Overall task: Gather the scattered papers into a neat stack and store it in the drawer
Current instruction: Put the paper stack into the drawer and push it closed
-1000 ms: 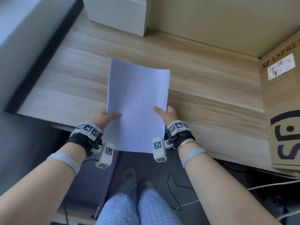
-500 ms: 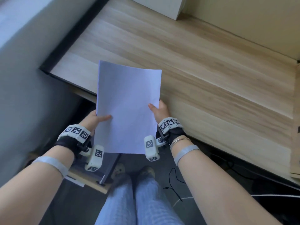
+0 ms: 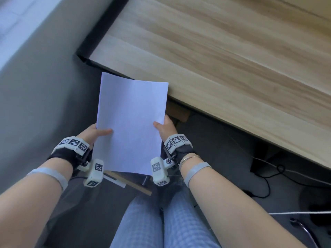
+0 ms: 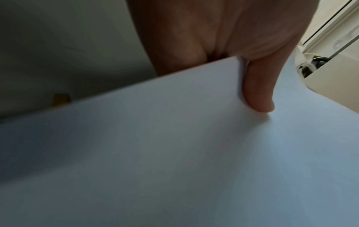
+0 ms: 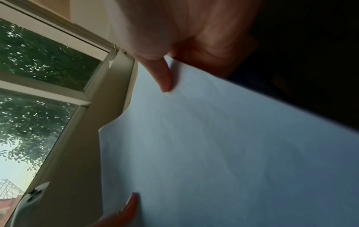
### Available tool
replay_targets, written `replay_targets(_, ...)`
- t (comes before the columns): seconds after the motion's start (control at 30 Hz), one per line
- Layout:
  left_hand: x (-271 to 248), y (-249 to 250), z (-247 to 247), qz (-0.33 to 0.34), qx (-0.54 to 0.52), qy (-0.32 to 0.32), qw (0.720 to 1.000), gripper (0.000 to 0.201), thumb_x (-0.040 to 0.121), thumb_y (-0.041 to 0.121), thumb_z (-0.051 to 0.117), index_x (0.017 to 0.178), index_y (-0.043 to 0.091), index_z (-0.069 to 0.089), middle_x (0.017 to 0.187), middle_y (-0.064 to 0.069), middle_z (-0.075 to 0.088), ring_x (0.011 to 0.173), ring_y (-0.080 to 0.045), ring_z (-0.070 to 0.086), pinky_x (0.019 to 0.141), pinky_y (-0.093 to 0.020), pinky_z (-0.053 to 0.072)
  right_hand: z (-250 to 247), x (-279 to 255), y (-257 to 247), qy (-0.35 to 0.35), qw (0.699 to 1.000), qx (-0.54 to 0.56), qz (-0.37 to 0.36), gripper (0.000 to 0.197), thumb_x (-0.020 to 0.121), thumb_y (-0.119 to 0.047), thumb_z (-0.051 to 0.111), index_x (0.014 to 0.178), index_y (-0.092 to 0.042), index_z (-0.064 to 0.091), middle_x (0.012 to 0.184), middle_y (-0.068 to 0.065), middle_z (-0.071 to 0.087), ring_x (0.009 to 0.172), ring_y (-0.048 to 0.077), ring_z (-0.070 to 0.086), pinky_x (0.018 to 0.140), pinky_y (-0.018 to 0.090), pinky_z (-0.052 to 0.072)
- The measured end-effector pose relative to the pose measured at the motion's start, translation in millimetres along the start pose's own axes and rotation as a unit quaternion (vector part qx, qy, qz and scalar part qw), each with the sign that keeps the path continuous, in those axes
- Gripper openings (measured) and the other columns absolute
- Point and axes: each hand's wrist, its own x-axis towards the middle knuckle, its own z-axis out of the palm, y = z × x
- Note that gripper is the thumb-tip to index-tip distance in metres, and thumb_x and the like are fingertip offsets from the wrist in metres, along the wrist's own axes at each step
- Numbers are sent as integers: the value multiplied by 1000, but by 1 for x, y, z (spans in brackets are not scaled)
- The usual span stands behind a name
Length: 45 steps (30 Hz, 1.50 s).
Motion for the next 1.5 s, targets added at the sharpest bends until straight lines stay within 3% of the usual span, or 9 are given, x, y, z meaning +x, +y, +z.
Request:
replay_targets(0.1, 7, -17, -22, -29, 22, 7, 999, 31, 92, 4, 49, 123, 11, 50, 96, -6, 66, 82, -24, 61, 77, -40, 48, 26, 2, 21, -10, 1000, -9, 24, 36, 91, 0, 47, 127, -4, 49, 127, 15, 59, 106, 24, 57, 96, 35, 44)
replay_targets(0.27, 27, -41, -38, -73, 73, 5, 995, 31, 91, 4, 53, 121, 9, 54, 72, -1, 75, 61, -19, 71, 69, -36, 50, 44, 10, 58, -14, 995, -40, 85, 35, 93, -2, 46, 128, -1, 47, 129, 15, 57, 118, 28, 55, 88, 26, 41)
replay_targets(0.33, 38, -43, -35, -76, 109, 2, 991, 35, 91, 4, 52, 125, 3, 52, 87, -12, 72, 64, -22, 70, 77, -40, 50, 46, 18, 73, -4, 992, -53, 112, 34, 94, -5, 45, 127, 0, 46, 129, 15, 56, 118, 30, 54, 89, 27, 40)
replay_targets(0.47, 66, -44, -21, -94, 164, -24, 982, 46, 91, 10, 54, 136, 5, 44, 130, -20, 56, 112, -35, 57, 103, -48, 40, 51, 39, 97, 19, 985, -45, 167, 45, 92, -14, 48, 134, -1, 39, 135, 19, 51, 106, 26, 54, 100, 39, 42)
replay_targets(0.8, 153, -50, 0, -105, 219, -42, 969, 53, 87, 16, 62, 137, 8, 46, 135, -16, 56, 122, -35, 54, 109, -50, 37, 51, 79, 111, 108, 980, 97, 140, 74, 92, -20, 53, 150, -31, 7, 157, -4, 16, 143, 21, 24, 115, 40, 24)
replay_targets(1.07, 198, -35, 26, -97, 225, -49, 968, 46, 87, 13, 61, 131, 4, 51, 128, -20, 59, 117, -37, 57, 106, -46, 40, 47, 107, 110, 121, 984, 32, 127, 81, 93, -14, 49, 150, -33, -6, 159, -1, 7, 144, 19, 21, 106, 31, 28)
replay_targets(1.27, 223, -38, 35, -91, 221, -34, 970, 44, 86, 12, 62, 128, 1, 53, 125, -23, 60, 105, -34, 61, 103, -47, 43, 45, 122, 107, 127, 979, 2, 158, 80, 93, -11, 45, 149, -36, -7, 159, 4, 8, 131, 21, 41, 66, 12, 30)
replay_targets(1.4, 234, -43, 36, -93, 223, -25, 970, 45, 86, 12, 63, 129, 0, 52, 125, -23, 60, 109, -38, 61, 102, -49, 44, 47, 126, 105, 152, 978, 7, 141, 79, 91, -7, 46, 149, -36, 1, 159, -2, 6, 120, 16, 45, 67, 16, 35)
replay_targets(1.5, 238, -46, 37, -97, 223, -21, 970, 46, 86, 10, 63, 130, 0, 51, 127, -24, 59, 114, -40, 58, 104, -50, 42, 48, 125, 108, 167, 980, 1, 105, 79, 89, -1, 45, 150, -33, 6, 159, -9, 1, 130, 11, 37, 61, 2, 35)
